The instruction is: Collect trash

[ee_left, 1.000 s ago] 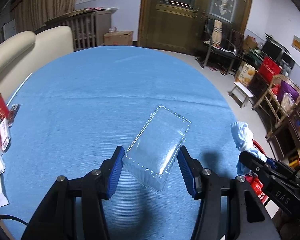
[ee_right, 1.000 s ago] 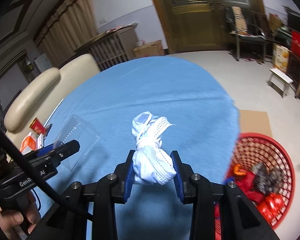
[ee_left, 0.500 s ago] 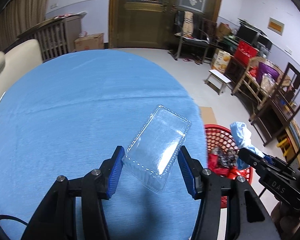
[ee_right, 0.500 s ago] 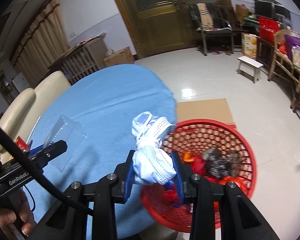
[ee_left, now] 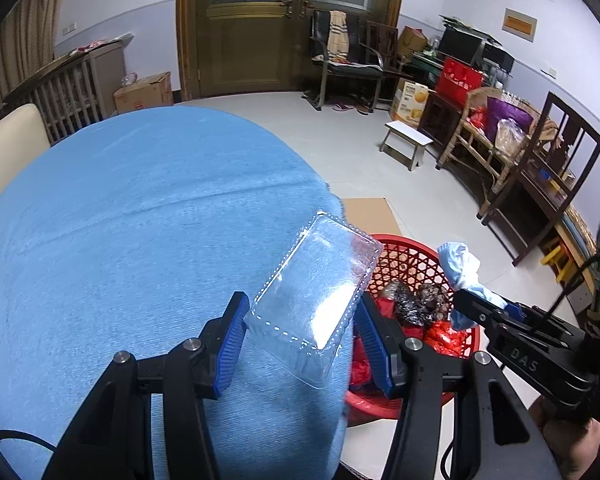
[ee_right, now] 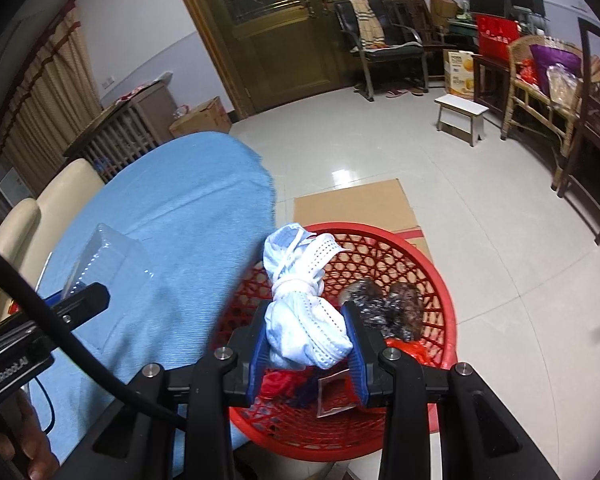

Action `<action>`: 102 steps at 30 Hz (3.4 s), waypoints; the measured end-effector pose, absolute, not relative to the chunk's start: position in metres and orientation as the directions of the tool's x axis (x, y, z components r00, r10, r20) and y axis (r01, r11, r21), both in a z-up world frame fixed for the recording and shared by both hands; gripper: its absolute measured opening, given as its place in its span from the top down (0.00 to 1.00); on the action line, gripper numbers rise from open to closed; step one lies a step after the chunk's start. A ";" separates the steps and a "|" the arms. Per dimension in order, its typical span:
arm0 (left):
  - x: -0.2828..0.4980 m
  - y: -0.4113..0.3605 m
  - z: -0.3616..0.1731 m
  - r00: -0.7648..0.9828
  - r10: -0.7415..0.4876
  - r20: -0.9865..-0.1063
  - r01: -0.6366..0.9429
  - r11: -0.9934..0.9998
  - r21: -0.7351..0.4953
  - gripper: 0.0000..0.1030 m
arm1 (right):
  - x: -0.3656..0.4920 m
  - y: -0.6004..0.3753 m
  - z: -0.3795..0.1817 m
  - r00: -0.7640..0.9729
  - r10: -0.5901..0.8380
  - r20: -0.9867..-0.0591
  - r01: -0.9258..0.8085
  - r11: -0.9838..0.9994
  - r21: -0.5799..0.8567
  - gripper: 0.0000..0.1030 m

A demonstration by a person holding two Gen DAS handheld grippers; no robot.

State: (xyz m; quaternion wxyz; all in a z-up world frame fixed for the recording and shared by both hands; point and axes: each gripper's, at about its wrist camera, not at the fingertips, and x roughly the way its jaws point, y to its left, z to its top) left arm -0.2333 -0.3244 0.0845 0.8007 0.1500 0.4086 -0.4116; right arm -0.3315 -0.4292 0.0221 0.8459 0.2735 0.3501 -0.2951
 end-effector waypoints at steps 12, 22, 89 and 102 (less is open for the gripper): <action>-0.241 -0.337 0.080 0.312 -0.532 -0.787 0.794 0.601 -0.091 0.46 | -0.331 -0.453 0.002 0.533 -0.311 -0.787 0.728 0.642 0.240 0.64; -0.244 -0.350 0.074 0.298 -0.523 -0.798 0.802 0.591 -0.087 0.46 | -0.329 -0.459 -0.011 0.506 -0.290 -0.812 0.735 0.637 0.231 0.32; -0.263 -0.397 0.059 0.231 -0.510 -0.829 0.836 0.539 -0.099 0.31 | -0.389 -0.480 0.048 0.583 -0.411 -0.701 0.774 0.544 0.324 0.32; -0.255 -0.324 0.088 0.313 -0.547 -0.776 0.784 0.611 -0.114 0.28 | -0.375 -0.432 0.052 0.577 -0.397 -0.714 0.740 0.623 0.253 0.21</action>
